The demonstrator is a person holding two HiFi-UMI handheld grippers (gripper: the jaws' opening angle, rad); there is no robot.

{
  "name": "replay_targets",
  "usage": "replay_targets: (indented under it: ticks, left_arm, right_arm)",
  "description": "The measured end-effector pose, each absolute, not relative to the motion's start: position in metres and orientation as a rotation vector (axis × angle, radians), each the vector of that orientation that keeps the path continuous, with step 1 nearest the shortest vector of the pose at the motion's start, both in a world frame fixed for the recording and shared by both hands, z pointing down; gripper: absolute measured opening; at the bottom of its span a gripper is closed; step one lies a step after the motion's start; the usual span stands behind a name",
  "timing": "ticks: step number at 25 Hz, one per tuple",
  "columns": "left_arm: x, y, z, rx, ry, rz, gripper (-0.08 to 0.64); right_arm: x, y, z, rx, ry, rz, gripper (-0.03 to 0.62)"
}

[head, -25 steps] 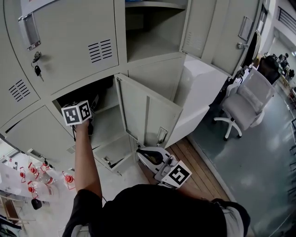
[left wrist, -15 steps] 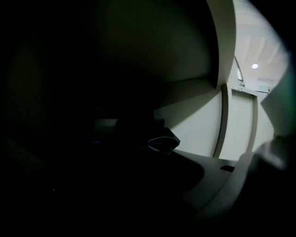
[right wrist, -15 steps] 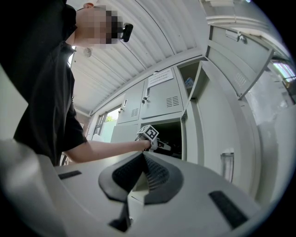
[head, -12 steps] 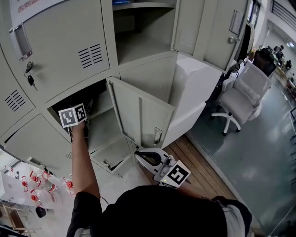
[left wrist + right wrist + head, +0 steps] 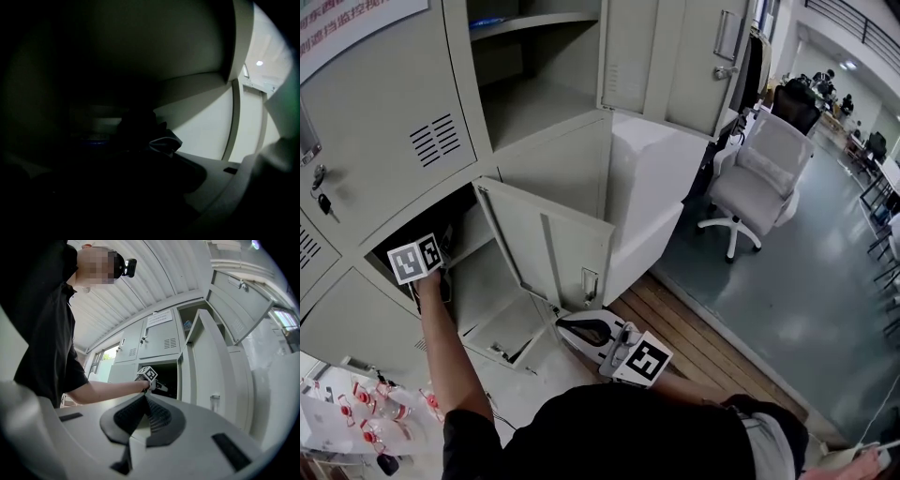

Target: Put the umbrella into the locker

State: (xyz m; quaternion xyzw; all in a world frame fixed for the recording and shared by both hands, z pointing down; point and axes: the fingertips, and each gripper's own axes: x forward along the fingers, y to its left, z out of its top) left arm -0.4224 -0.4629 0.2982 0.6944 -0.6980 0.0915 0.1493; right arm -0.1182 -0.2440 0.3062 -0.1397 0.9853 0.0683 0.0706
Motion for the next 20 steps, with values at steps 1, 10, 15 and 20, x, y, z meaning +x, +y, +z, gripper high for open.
replay_targets:
  ticks: [1,10,15,20]
  left_arm:
    - [-0.423,-0.463,0.298,1.992,-2.008,0.273,0.230]
    - [-0.418,-0.468,0.305,1.949,-1.972,0.373,0.230]
    - [-0.421,-0.468,0.310,1.931,-1.955,0.408,0.232]
    - [-0.420,-0.471,0.312,1.902,-1.938,0.458,0.236]
  right_arm:
    - [-0.119,-0.244,0.305,-0.419,2.963,0.205,0.011]
    - [-0.116,-0.243,0.301,-0.413,2.948,0.192,0.012]
    - [-0.119,-0.244,0.306,-0.396,2.956,0.194,0.011]
    - [-0.117,-0.246,0.307,-0.388,2.959,0.190,0.012]
